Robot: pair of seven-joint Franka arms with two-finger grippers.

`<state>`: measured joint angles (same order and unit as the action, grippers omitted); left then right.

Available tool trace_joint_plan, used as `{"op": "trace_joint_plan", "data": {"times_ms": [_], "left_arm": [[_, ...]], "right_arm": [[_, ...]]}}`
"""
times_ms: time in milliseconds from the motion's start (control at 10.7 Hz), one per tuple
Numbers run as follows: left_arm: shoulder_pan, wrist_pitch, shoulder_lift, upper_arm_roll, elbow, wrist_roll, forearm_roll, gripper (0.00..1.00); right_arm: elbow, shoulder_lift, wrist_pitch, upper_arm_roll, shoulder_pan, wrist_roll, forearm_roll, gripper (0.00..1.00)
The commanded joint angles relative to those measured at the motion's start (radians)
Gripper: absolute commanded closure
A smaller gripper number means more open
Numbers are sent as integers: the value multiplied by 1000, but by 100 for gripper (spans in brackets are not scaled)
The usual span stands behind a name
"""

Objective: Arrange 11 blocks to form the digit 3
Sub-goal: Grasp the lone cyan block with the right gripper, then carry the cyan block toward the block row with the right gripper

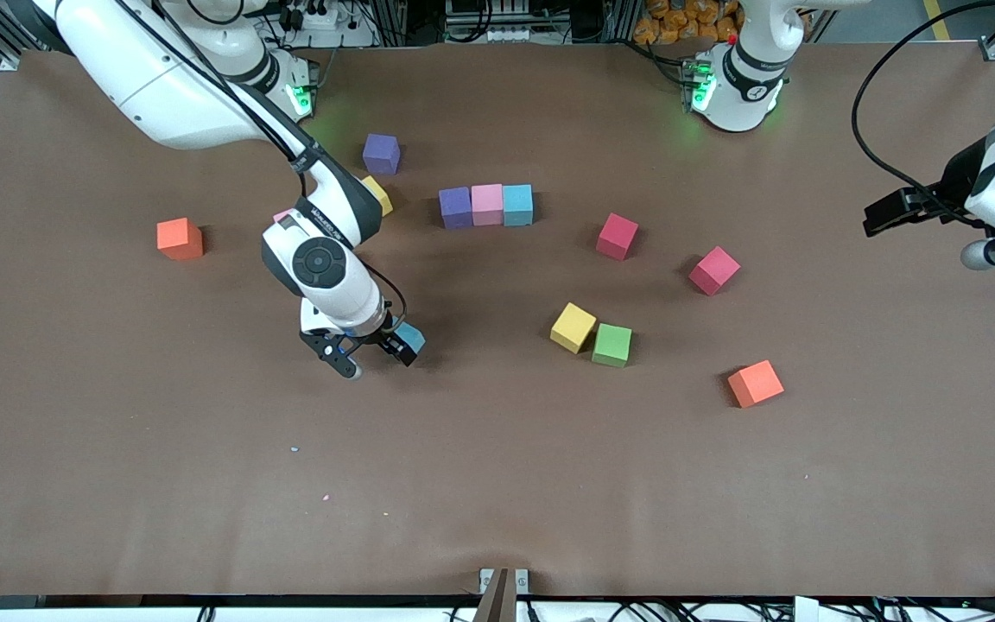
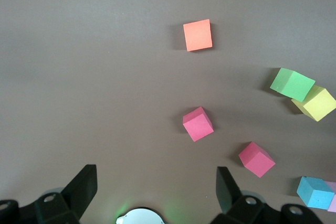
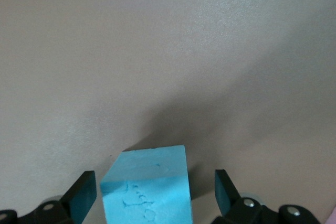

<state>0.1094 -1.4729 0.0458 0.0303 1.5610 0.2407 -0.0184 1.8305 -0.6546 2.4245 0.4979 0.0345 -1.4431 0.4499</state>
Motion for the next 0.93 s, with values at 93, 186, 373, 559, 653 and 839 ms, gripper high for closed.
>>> {"op": "trace_joint_plan", "data": {"times_ms": [93,186,373,559,653,839], "left_arm": [[-2,-3,-3,2,4,-5,17,0],[-4,-1,-4,0,5,-6,18,0],[-11,-1,-4,2,1,-17,21,0],[-10,-12,6,2,-6,-17,28,0],[-5,-17,11,0,-4,-15,26,0],[0,-17,9,-1,-9,-15,17,0]], "right_arm": [[7,-14,15,-1,10,-19,50,10],[6,-17,25,-1,10,-19,50,19],[6,-23,36,-1,10,-19,50,33],[7,-31,36,-1,12,-7,52,60],[7,-33,36,-1,16,7,53,72],[6,-30,13,2,39,157,52,90]]}}
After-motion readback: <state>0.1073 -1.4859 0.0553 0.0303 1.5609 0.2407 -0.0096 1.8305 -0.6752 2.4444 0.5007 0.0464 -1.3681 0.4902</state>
